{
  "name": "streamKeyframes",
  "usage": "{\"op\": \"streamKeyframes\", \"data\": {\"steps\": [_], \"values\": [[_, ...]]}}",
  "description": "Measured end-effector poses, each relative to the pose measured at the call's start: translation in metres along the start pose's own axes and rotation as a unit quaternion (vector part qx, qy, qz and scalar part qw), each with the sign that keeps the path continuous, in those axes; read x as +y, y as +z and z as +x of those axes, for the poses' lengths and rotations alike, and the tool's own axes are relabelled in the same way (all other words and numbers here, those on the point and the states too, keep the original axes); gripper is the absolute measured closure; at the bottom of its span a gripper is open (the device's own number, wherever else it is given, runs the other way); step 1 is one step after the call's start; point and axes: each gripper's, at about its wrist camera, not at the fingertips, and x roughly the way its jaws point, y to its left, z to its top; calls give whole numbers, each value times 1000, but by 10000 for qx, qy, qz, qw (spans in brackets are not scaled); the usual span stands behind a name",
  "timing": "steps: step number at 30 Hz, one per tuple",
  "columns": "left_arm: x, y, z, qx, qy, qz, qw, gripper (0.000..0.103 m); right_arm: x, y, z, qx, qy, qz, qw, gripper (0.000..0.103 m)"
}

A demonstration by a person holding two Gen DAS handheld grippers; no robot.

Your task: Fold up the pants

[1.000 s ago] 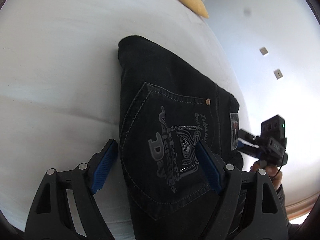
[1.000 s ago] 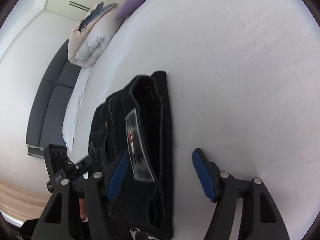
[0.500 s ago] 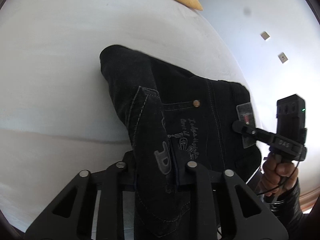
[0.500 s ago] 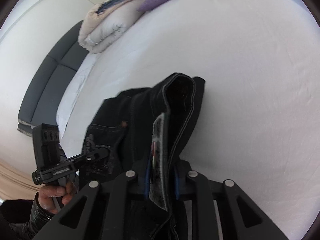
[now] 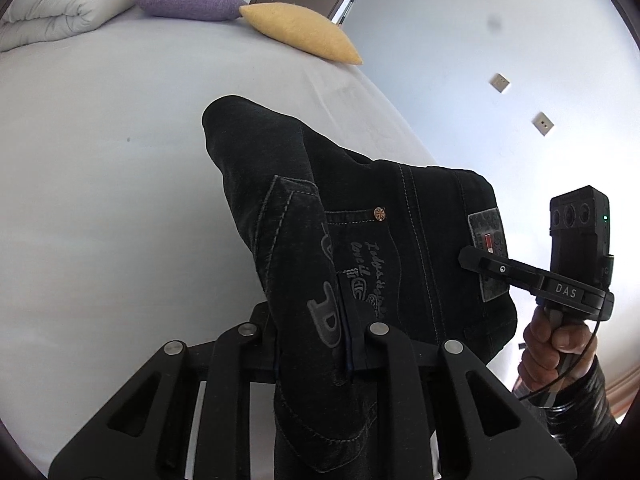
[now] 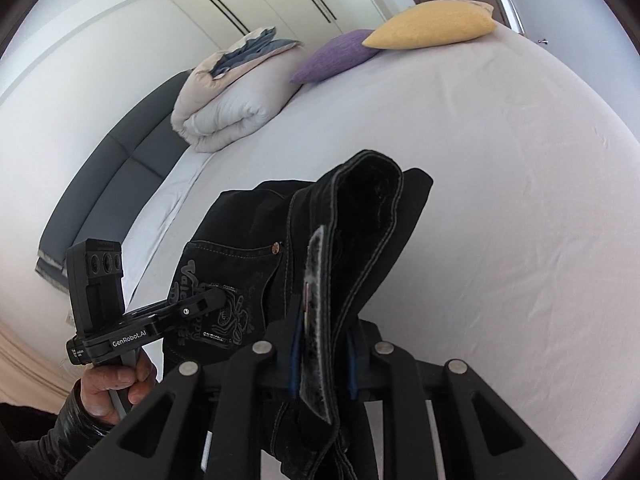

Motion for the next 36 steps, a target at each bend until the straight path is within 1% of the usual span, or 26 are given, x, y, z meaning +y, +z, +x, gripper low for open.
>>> {"op": "streamKeyframes", "data": {"steps": [3,6,7,8,9,10,12,13,15,16,18,20,22,23,24,25,26,27,29,30,31,32,33,34,35,36], "values": [[14,21,36,122,118,41,9998,84,-27,13,24,109,-156,77,9998,84],[27,24,71,336,235,-92,9991,84,-57,17,48,340,-293,319,9985,83],[35,21,76,364,261,-136,9989,81,-66,14,53,373,-328,382,9980,81],[41,17,83,371,253,-206,9988,80,-74,12,56,386,-301,440,9978,75],[42,16,89,361,254,-243,9987,76,-82,8,58,391,-251,545,9974,70],[48,13,92,331,270,-289,9987,68,-91,3,60,362,-170,669,9970,61],[55,10,96,270,309,-359,9985,59,-100,-2,59,256,121,829,9962,58],[58,10,98,224,254,-399,9986,58,-103,-4,58,203,210,874,9957,57],[56,11,98,179,266,-377,9988,57,-106,-6,53,146,213,888,9957,55],[53,12,98,158,321,-328,9988,53,-105,-7,50,115,173,878,9959,52],[49,5,89,66,410,-183,9990,53,-102,-6,42,-13,-34,860,9963,44],[42,0,77,-135,658,23,9977,50,-93,-6,33,-162,-282,840,9959,34],[31,-10,57,-458,855,251,9950,39,-85,-14,15,-363,-557,804,9945,29],[22,-15,41,-756,953,417,9917,34,-76,-14,9,-452,-686,746,9938,28],[8,-22,29,-988,1045,520,9882,26,-70,-17,2,-537,-766,674,9933,28],[-1,-29,15,-1236,1143,615,9838,21,-62,-20,-5,-629,-863,588,9925,28],[-10,-36,2,-1433,1193,692,9800,20,-53,-25,-14,-730,-1001,471,9912,27],[-23,-42,-14,-1666,1194,810,9754,17,-40,-31,-26,-873,-1200,295,9885,27],[-43,-51,-38,-1982,1264,1006,9668,8,-20,-39,-43,-1107,-1456,40,9831,25],[-53,-57,-53,-2196,1350,1084,9601,2,-6,-45,-54,-1266,-1603,-129,9788,23],[-65,-64,-69,-2448,1436,1150,9520,0,6,-49,-64,-1420,-1729,-280,9743,19],[-77,-71,-87,-2739,1524,1247,9414,0,19,-54,-76,-1597,-1875,-434,9682,15],[-82,-78,-104,-2922,1603,1312,9337,0,32,-60,-89,-1800,-2033,-608,9605,13],[-91,-85,-122,-3161,1756,1390,9219,0,46,-66,-102,-2015,-2164,-778,9521,8],[-101,-91,-139,-3401,1940,1487,9081,0,55,-70,-112,-2189,-2249,-895,9452,1],[-110,-95,-153,-3582,2081,1582,8963,0,68,-77,-126,-2439,-2372,-1034,9346,0]]}}
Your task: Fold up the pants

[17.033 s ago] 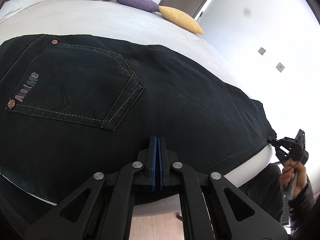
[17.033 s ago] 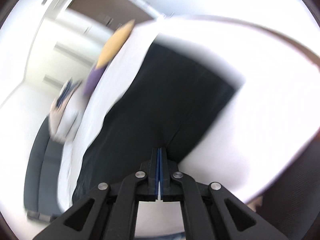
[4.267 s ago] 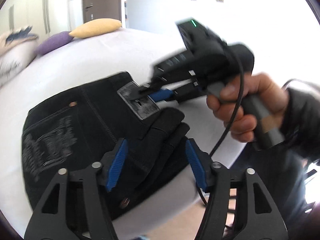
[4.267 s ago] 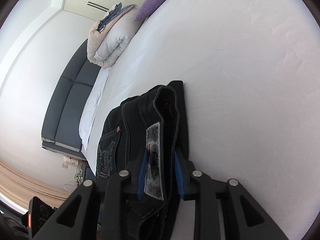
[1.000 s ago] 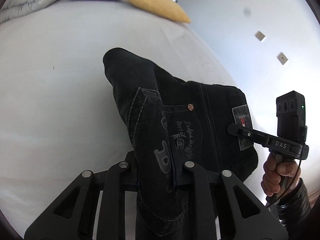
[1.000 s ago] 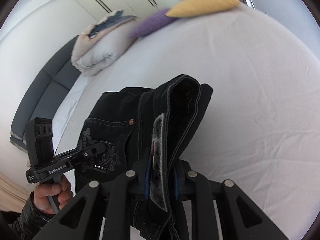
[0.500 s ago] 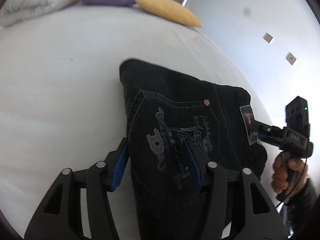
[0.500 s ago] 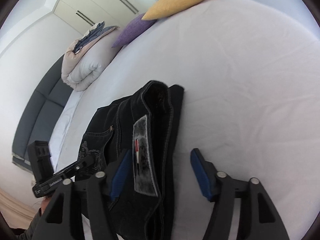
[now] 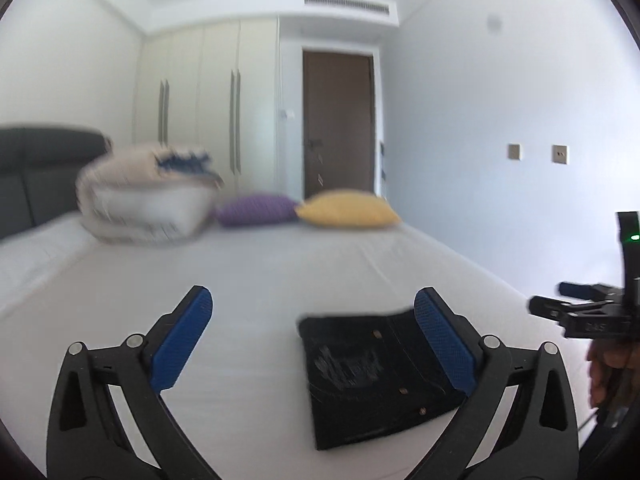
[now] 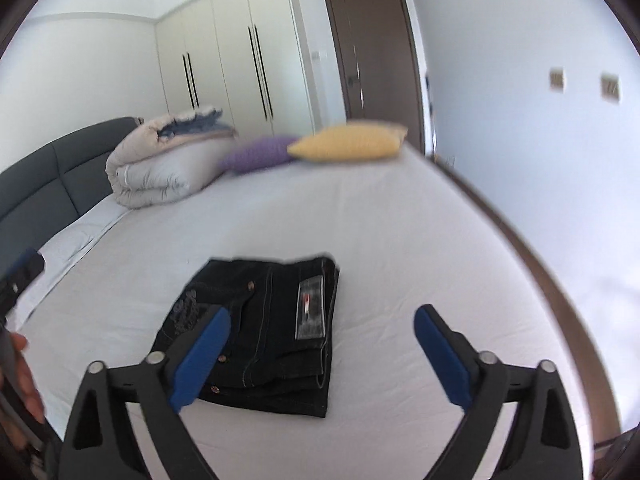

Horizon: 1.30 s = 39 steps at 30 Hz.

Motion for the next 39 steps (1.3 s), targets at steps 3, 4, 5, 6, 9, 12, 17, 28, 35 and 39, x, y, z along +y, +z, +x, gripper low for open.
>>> {"op": "streamKeyframes", "data": {"steps": [3,4,5,6,9,12,17,28,35,39], "values": [[-8,19,-45,-608,537,241,9964,0,7,12,-47,-553,-210,-144,9981,0],[-10,25,-57,-695,663,298,9949,0,8,17,-61,-715,-241,-121,9971,0],[-12,30,-66,-693,723,365,9943,0,6,20,-76,-904,-268,-45,9955,0],[-12,34,-75,-662,785,401,9939,0,4,25,-96,-1166,-254,94,9928,0],[-16,41,-91,-392,1068,335,9929,0,0,43,-141,-1728,-397,359,9835,0],[-18,41,-105,-185,1058,210,9940,0,5,60,-181,-2128,-616,301,9747,0],[-26,29,-110,325,964,-93,9948,0,22,72,-219,-2483,-873,-126,9647,0],[-35,-57,-42,2006,916,-328,9748,0,19,5,-101,221,-881,388,9951,0],[-26,-98,-1,2486,941,-471,9629,0,42,-18,-88,523,-886,67,9947,0],[-23,-110,9,2630,945,-517,9587,0,54,-27,-81,707,-773,-14,9945,0]]}}
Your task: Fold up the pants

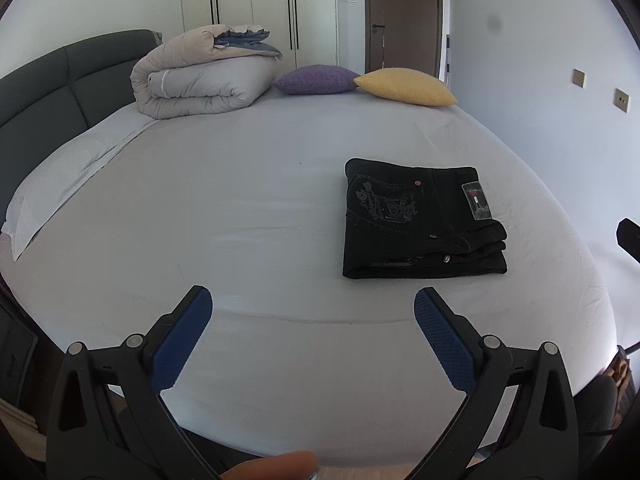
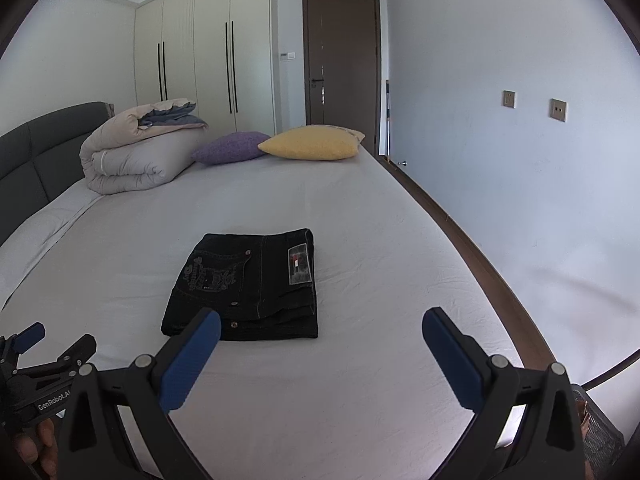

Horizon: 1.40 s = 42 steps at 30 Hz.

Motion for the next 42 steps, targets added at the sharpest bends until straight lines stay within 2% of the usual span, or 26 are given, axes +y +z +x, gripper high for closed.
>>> {"op": "streamKeyframes", "data": {"steps": [9,42], "values": [[11,-6,-4,144,3,-57,9999,0,13,-15,10,290,86,-181,9994,0],[15,-13,1,261,-30,-68,9996,0,22,-22,15,509,180,-304,9981,0]]}}
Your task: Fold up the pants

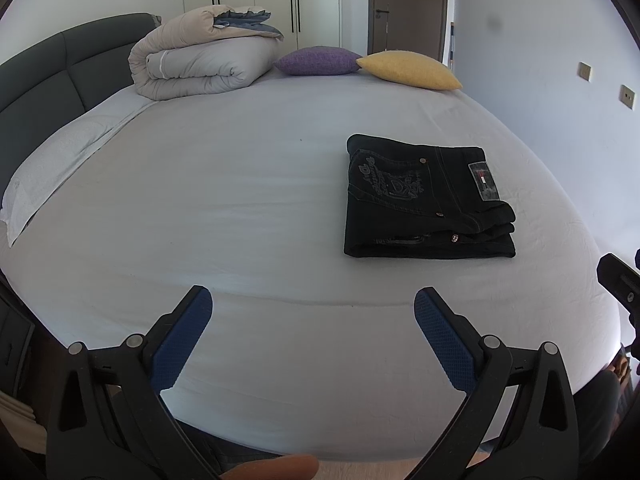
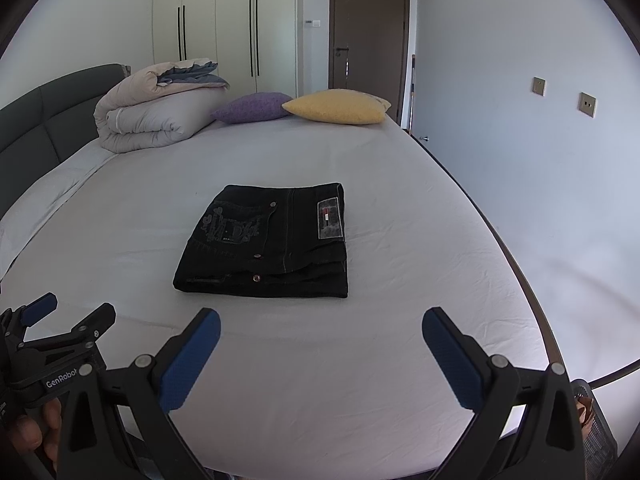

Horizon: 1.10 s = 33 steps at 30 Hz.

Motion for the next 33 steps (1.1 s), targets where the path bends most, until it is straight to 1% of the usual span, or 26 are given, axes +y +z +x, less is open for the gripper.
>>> {"op": "streamKeyframes", "data": {"steps": [33], "values": [[-1,-4,4,46,-32,3,10000,0,4,-3,0,26,9,-11,10000,0]]}}
